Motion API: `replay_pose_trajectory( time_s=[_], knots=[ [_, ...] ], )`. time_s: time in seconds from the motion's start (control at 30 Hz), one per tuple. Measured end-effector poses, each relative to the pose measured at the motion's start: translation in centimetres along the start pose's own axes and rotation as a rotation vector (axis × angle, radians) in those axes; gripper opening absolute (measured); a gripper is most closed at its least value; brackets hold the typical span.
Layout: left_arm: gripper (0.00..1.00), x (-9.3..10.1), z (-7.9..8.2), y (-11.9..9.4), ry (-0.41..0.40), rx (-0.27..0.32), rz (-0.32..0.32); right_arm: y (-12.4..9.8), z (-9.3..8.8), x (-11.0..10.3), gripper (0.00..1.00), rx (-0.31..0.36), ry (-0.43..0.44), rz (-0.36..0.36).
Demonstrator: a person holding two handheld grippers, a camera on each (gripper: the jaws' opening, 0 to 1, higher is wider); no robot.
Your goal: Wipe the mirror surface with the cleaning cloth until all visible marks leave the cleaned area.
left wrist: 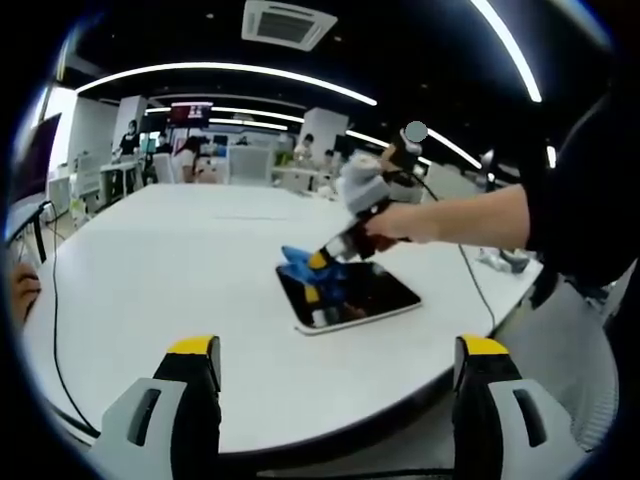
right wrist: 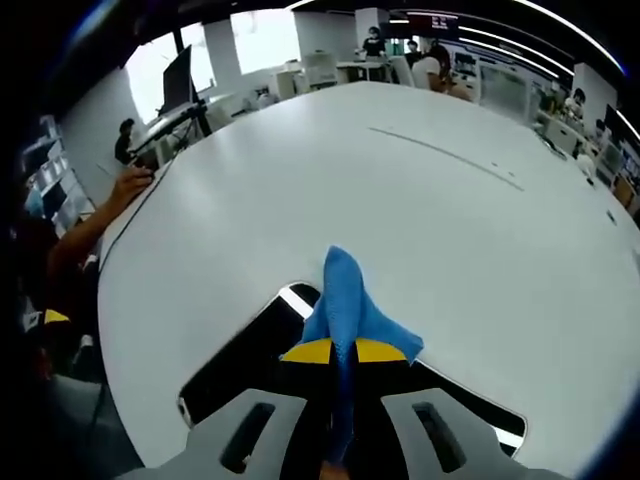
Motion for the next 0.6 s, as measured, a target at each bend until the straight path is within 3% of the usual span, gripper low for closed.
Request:
replay_pose_trajectory(
  time_s=[0.33,0.6],
  knots=[
    [0.98,0.0,0.0,0.0,0.002,-0.004,-0.003,0.3,0.5,-1.8,0.01,-0.013,-0.062,0.016],
    [0.98,0.0,-0.1,0.0,0.003,-0.006,-0.004,0.5,0.7,-2.5,0.01,-0.010,-0.060,0.033]
  ],
)
Point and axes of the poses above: the point that each gripper's makers call its tool centre point, and the gripper's own axes: y roughly forward along the fingers, x roughly to its right, z roughly out of its top, the point moved 9 cm from there along -y, roughly backward along the fingers, and after that the axes turned 8 degrees about x, right-handed, at the moved point
